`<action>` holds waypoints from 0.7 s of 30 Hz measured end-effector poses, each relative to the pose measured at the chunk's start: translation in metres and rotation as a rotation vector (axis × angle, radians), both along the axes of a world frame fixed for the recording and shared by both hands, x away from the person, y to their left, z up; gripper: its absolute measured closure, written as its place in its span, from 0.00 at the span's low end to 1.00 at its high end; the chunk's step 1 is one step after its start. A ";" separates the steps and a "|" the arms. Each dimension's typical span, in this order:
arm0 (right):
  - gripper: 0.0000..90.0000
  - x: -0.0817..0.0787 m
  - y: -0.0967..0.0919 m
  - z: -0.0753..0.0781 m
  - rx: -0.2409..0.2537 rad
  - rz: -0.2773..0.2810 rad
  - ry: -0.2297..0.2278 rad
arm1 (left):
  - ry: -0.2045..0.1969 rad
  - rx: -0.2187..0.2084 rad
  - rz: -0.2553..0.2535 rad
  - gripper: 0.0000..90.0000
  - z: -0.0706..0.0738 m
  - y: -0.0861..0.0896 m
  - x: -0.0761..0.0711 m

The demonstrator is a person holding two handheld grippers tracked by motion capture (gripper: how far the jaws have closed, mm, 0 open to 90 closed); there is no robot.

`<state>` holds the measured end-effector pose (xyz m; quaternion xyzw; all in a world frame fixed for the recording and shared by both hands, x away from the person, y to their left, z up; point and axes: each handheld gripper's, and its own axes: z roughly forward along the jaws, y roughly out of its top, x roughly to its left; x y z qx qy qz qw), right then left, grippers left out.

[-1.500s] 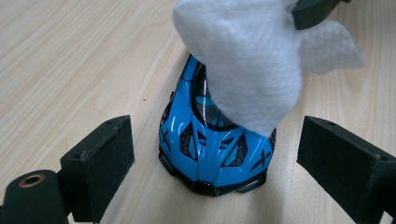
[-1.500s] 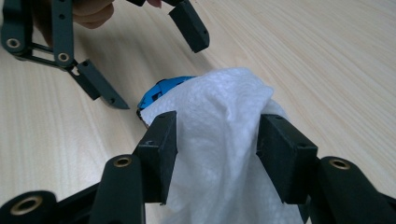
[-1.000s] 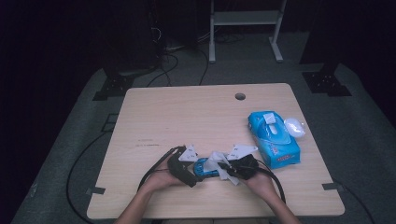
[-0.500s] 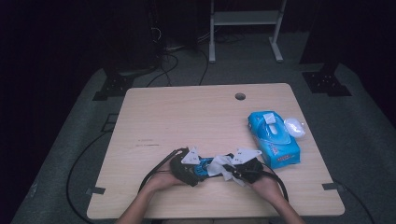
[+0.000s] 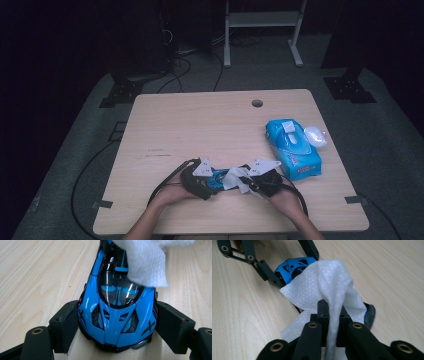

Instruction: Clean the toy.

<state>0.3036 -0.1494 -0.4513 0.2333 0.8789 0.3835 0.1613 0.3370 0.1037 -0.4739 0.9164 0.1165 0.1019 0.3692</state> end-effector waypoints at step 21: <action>0.90 0.000 0.008 0.009 -0.062 0.009 -0.139 | 0.017 -0.009 0.004 0.26 0.000 0.001 0.001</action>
